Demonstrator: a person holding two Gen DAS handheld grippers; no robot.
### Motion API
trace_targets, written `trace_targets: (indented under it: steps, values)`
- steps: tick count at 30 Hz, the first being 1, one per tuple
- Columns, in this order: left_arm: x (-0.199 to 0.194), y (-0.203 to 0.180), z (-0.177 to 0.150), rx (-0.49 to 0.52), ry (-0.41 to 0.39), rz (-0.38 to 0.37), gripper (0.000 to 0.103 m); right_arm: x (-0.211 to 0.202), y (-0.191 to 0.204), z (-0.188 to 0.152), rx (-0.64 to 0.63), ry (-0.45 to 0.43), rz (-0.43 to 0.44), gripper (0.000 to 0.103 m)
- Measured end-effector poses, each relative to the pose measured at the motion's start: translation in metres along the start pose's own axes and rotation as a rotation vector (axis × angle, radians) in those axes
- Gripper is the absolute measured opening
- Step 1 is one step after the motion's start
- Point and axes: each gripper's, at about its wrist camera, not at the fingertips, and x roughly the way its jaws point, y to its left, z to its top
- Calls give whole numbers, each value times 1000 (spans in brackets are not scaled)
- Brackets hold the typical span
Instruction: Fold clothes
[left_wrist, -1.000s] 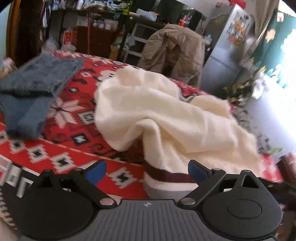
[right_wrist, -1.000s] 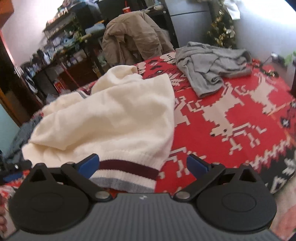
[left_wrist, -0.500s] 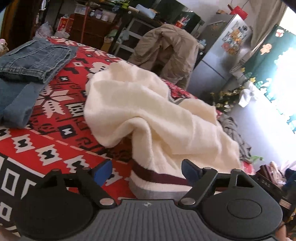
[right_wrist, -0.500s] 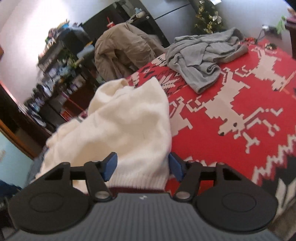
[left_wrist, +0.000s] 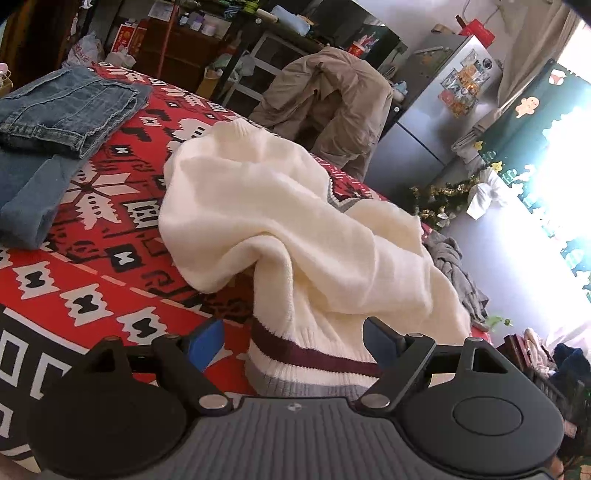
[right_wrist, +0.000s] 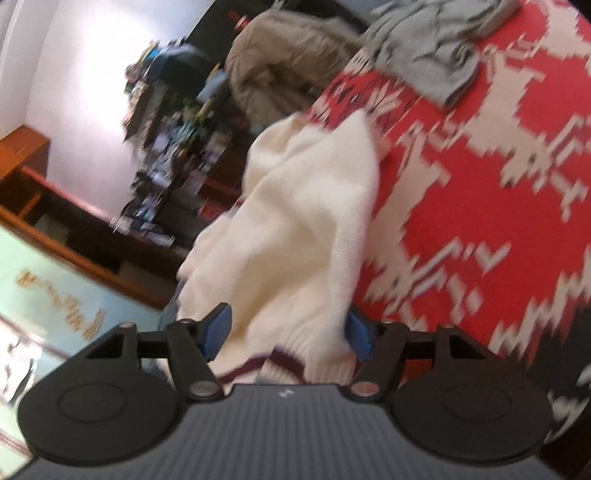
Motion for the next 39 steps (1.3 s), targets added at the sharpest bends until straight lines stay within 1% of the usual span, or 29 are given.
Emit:
trace_targets:
  steps: [7,10,13,14,15,17,21,22,23,24,26,27,29,32,33,35,36,38,39]
  values:
    - [-2,-3,3,10,0,-7,82,6,13,-17,-77,78,73,70]
    - [-3,-2,3,9,-1,-5,82,10,21,-21,-146,124,51,70]
    - [-3,-2,3,7,3,1,82,16,25,-28,-192,172,13,64]
    - [-3,-2,2,8,1,1,82,15,25,-32,-196,183,18,57]
    - [-4,-2,2,12,1,0,82,14,23,-36,-185,176,17,46]
    - [-4,-2,2,18,1,6,82,13,20,-42,-161,158,14,31]
    - [-5,2,3,15,5,13,82,13,11,-42,-63,115,-17,30]
    - [-6,4,4,12,5,15,82,13,11,-40,-59,109,-25,27]
    - [-7,6,4,10,5,19,82,11,16,-39,-96,91,-58,10]
    - [-8,8,5,9,5,22,82,8,21,-37,-136,72,-93,8]
    - [-10,11,5,13,5,29,82,-2,35,-29,-242,3,-175,7]
    - [-11,11,5,17,6,34,81,-8,39,-24,-267,-25,-196,7]
    - [-11,14,5,17,16,32,79,-21,41,-9,-298,-78,-245,7]
    - [-10,17,4,10,31,20,75,-46,32,19,-328,-140,-345,7]
    - [-9,16,3,12,34,22,74,-50,29,24,-328,-152,-373,7]
    - [-7,15,1,17,41,24,65,-55,19,35,-305,-178,-423,6]
    - [-6,13,0,25,53,22,62,-58,14,39,-286,-187,-441,7]
    - [1,9,-3,49,83,18,54,-64,4,47,-234,-197,-450,7]
    - [5,7,-5,62,99,17,53,-67,-1,52,-207,-202,-454,7]
